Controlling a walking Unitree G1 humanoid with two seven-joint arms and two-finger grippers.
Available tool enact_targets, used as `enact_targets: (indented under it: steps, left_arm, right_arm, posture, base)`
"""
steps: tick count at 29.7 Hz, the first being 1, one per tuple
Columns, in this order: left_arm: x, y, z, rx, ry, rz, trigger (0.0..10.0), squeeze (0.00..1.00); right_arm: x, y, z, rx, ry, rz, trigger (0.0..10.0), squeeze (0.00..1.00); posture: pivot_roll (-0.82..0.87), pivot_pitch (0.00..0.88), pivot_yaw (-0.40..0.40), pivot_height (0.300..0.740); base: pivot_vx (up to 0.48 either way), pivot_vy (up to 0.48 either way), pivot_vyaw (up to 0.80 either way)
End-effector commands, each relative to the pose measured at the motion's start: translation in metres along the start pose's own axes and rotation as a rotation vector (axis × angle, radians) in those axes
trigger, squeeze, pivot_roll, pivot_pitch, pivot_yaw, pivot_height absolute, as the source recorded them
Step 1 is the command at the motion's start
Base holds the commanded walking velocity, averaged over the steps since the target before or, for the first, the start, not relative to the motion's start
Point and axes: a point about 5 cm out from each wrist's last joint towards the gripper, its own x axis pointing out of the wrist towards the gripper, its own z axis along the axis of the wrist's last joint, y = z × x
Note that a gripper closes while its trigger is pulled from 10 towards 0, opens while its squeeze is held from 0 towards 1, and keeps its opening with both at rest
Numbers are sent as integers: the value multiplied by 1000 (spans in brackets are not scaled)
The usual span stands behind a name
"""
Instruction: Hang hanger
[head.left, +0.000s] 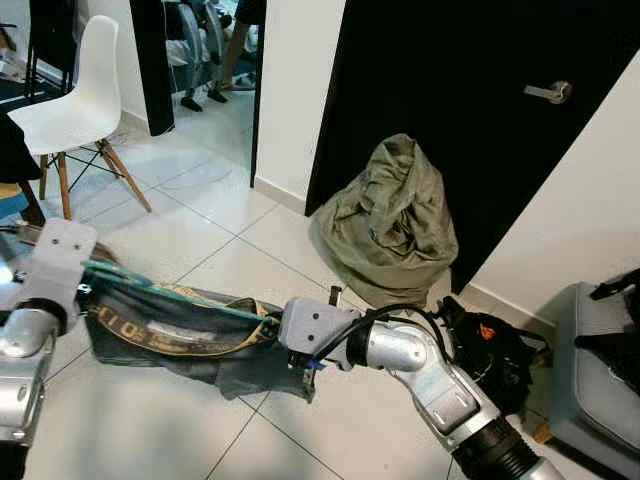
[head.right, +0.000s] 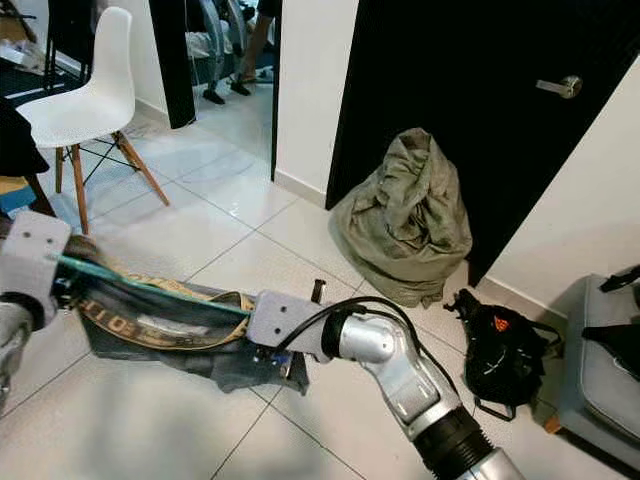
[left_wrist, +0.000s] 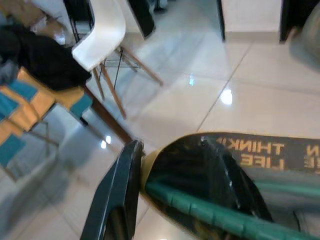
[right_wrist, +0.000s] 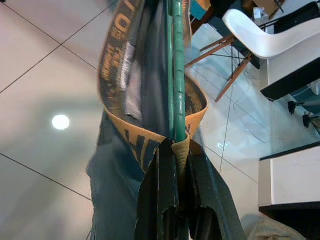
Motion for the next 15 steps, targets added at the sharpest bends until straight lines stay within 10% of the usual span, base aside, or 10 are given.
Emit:
enact_targets:
  steps: [1,10,15]
  left_arm:
    - [-5,-15,7,-30,-59,-84,10000,0]
    - [-45,-65,45,-115,-252,-567,10000,0]
    - [-49,-63,40,-85,-227,-573,10000,0]
  right_arm:
    - [-2,3,-10,7,43,-3,10000,0]
    - [-13,-21,-31,111,127,-126,10000,0]
    - [-26,-40,-38,122,151,-183,10000,0]
  posture:
    - [-57,210,-133,740]
    - [-49,215,-126,740]
    - [-45,213,-125,740]
  base:
    - [0,0,0]
    - [0,0,0]
    - [0,0,0]
